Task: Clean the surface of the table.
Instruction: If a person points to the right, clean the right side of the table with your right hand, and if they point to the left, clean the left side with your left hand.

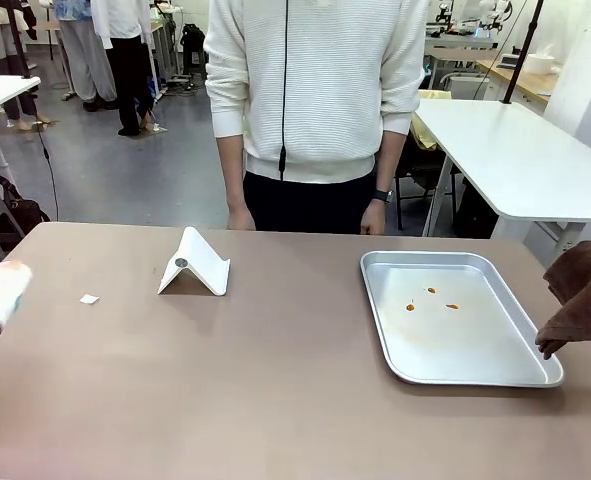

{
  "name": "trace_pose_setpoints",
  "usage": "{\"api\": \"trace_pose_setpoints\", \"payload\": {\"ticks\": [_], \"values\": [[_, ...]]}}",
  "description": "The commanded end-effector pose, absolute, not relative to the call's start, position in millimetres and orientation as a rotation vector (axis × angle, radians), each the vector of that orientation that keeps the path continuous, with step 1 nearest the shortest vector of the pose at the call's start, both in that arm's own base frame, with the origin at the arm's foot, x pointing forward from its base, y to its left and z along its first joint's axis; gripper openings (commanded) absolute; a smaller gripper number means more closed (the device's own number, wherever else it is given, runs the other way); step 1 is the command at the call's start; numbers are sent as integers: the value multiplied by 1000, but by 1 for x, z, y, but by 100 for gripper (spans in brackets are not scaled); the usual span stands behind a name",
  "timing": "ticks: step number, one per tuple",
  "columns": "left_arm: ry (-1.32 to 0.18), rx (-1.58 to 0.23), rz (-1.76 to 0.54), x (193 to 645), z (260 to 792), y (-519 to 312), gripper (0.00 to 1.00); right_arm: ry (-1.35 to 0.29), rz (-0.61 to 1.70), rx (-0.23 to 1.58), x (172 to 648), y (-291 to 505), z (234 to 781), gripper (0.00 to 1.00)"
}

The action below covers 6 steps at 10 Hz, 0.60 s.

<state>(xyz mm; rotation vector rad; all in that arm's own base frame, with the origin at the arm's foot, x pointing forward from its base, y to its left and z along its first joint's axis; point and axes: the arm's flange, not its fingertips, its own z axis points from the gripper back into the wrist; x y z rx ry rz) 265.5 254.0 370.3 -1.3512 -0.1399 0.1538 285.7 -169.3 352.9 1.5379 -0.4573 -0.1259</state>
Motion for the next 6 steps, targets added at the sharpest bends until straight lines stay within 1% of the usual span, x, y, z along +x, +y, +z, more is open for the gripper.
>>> {"api": "trace_pose_setpoints", "payload": {"ticks": [1, 2, 3, 6], "values": [[-137, -1367, 108, 262, 360, 281, 22, -437, -138, 1541, 284, -170, 361, 0], [-131, -1377, 115, 261, 354, 288, 22, -437, -138, 1541, 284, -170, 361, 0], [-132, -1351, 143, 261, 362, 265, 22, -437, -138, 1541, 284, -170, 361, 0], [-132, -1351, 143, 261, 362, 265, 22, -437, -138, 1541, 284, -170, 361, 0]]}}
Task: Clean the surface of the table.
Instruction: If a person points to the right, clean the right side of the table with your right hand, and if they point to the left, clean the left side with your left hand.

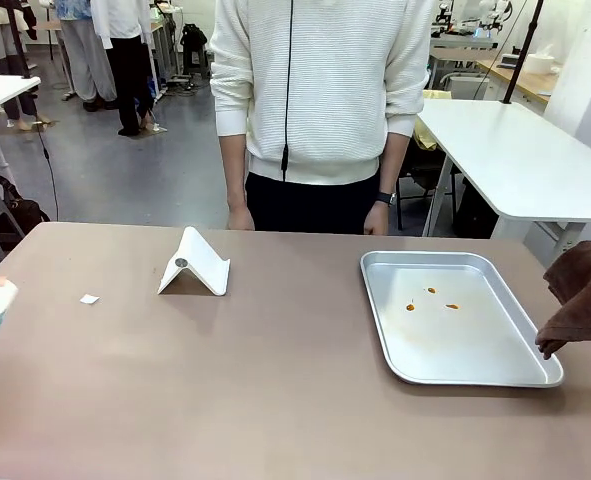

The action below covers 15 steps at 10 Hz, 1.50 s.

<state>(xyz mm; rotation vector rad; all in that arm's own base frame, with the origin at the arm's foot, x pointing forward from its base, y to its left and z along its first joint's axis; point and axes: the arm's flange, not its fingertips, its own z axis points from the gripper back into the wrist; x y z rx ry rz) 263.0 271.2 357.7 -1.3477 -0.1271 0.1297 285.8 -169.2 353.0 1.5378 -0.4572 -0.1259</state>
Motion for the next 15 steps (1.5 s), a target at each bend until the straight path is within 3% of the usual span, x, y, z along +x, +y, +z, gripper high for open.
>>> {"api": "trace_pose_setpoints", "payload": {"ticks": [1, 7, 12, 15], "values": [[-132, -1351, 143, 261, 362, 265, 22, -437, -138, 1541, 284, -170, 361, 0], [-327, -1217, 349, 334, 364, 233, 22, -437, -138, 1541, 284, -170, 361, 0], [-276, -970, 394, 382, 344, 227, 22, -437, -138, 1541, 284, -170, 361, 0], [-302, -935, 449, 392, 334, 231, 22, -437, -138, 1541, 284, -170, 361, 0]]}}
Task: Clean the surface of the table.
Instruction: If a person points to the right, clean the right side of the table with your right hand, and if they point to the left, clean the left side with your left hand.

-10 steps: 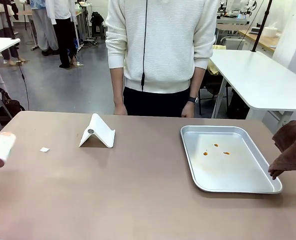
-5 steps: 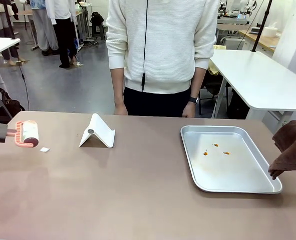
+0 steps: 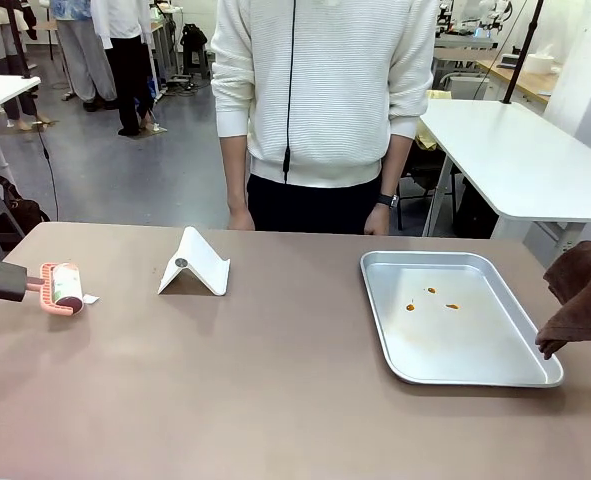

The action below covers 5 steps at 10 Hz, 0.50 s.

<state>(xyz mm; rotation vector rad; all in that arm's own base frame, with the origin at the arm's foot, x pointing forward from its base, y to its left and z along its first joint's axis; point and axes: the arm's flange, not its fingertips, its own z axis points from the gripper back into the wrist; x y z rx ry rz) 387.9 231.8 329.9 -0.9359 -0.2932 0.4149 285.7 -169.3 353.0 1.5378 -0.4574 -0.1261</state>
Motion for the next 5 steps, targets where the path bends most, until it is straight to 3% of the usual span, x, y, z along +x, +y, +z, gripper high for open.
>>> {"api": "trace_pose_setpoints", "payload": {"ticks": [1, 5], "values": [[-310, -916, 479, 396, 330, 233, 22, -437, -138, 1541, 284, -170, 361, 0], [-262, -870, 485, 403, 317, 229, 22, -437, -138, 1541, 284, -170, 361, 0]]}}
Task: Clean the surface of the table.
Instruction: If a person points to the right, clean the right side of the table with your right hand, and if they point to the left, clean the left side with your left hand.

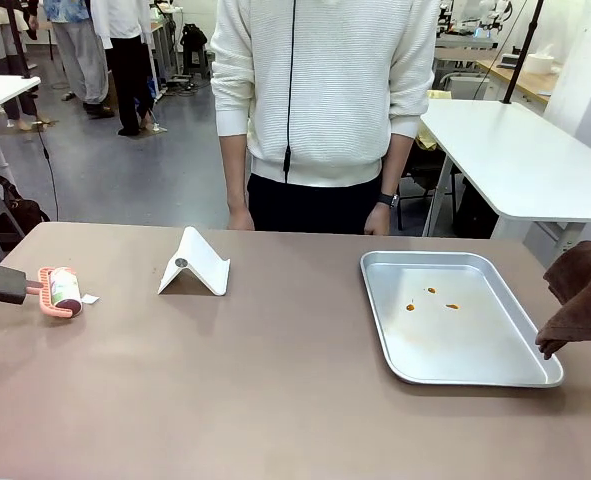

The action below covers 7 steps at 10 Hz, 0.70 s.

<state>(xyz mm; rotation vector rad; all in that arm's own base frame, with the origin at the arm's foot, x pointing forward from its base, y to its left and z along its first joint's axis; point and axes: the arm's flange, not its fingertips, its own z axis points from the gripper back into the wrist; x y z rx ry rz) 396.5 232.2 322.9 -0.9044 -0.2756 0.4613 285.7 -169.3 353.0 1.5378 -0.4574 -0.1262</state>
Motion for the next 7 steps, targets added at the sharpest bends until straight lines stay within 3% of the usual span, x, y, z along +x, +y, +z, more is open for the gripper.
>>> {"api": "trace_pose_setpoints", "payload": {"ticks": [1, 7], "values": [[-257, -864, 484, 406, 314, 225, 22, -437, -138, 1541, 284, -170, 361, 0], [-225, -984, 518, 441, 311, 175, 22, -437, -138, 1541, 284, -170, 361, 0]]}}
